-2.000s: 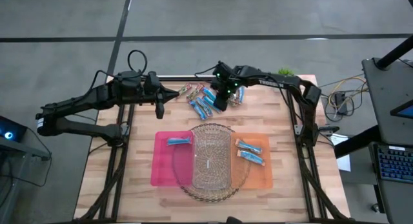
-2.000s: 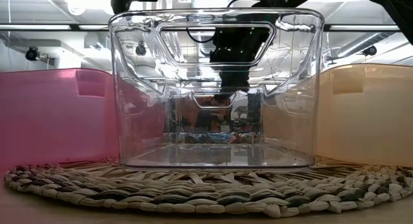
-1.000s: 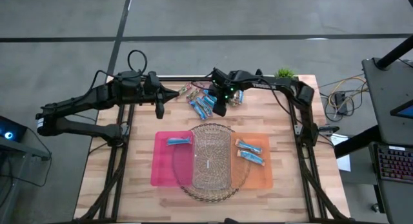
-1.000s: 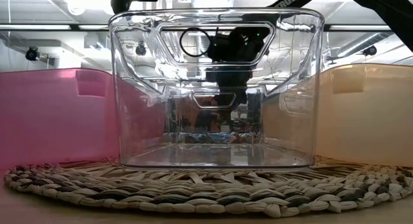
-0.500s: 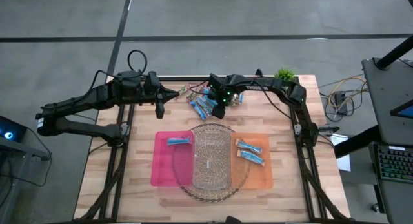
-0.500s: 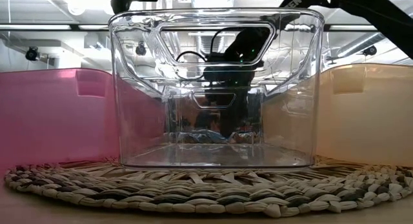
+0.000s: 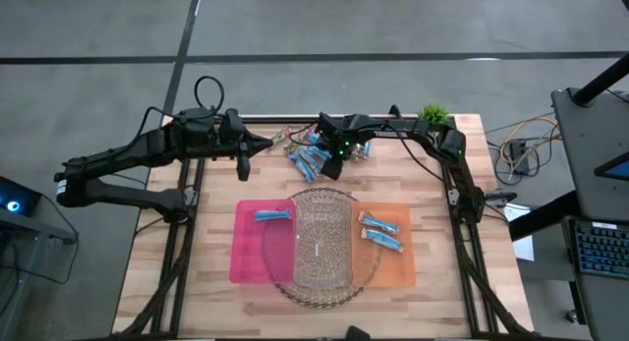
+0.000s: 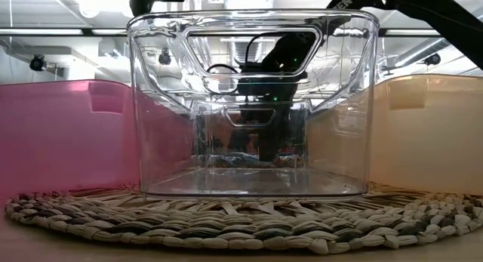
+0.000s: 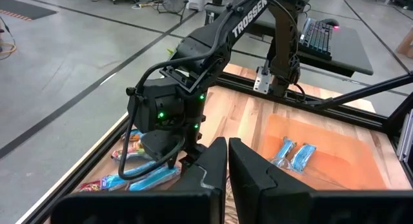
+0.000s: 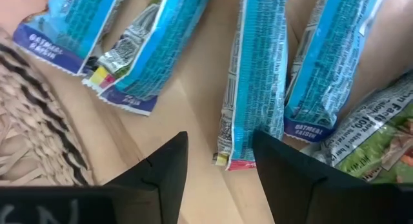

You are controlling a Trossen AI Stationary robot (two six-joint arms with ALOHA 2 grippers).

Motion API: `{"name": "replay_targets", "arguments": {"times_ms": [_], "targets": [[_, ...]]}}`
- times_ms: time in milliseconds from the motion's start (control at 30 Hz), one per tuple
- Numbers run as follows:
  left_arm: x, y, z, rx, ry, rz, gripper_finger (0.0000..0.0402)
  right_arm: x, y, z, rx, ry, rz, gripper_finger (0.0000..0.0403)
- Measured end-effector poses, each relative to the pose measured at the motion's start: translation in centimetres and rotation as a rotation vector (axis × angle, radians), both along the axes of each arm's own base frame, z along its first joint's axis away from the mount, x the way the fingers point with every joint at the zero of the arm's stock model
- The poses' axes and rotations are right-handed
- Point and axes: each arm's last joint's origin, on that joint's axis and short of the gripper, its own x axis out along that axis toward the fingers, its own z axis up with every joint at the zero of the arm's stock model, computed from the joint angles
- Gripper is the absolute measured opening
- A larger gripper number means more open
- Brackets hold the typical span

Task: Pick and place Granola Bars by type
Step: Put the red granola bar into the pink bin

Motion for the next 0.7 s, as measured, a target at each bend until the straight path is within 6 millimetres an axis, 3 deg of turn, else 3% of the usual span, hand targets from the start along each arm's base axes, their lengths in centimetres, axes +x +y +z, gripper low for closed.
{"name": "replay_targets", "arguments": {"times_ms": [133,500,700], "targets": [[0.0,0.0,0.0,-0.001,0.0,0.0,0.0,-0.1,0.1,0.0,0.013,0.009,-0.026,0.0163],[0.0,0.0,0.0,-0.002,0.0,0.001,0.0,-0.2,0.8,2.4,-0.001,-0.048,0.001,0.0155],[0.0,0.0,0.0,-0.002,0.0,0.0,0.0,0.2,0.6,1.8,-0.019,-0.064,0.03,0.0157]]}}
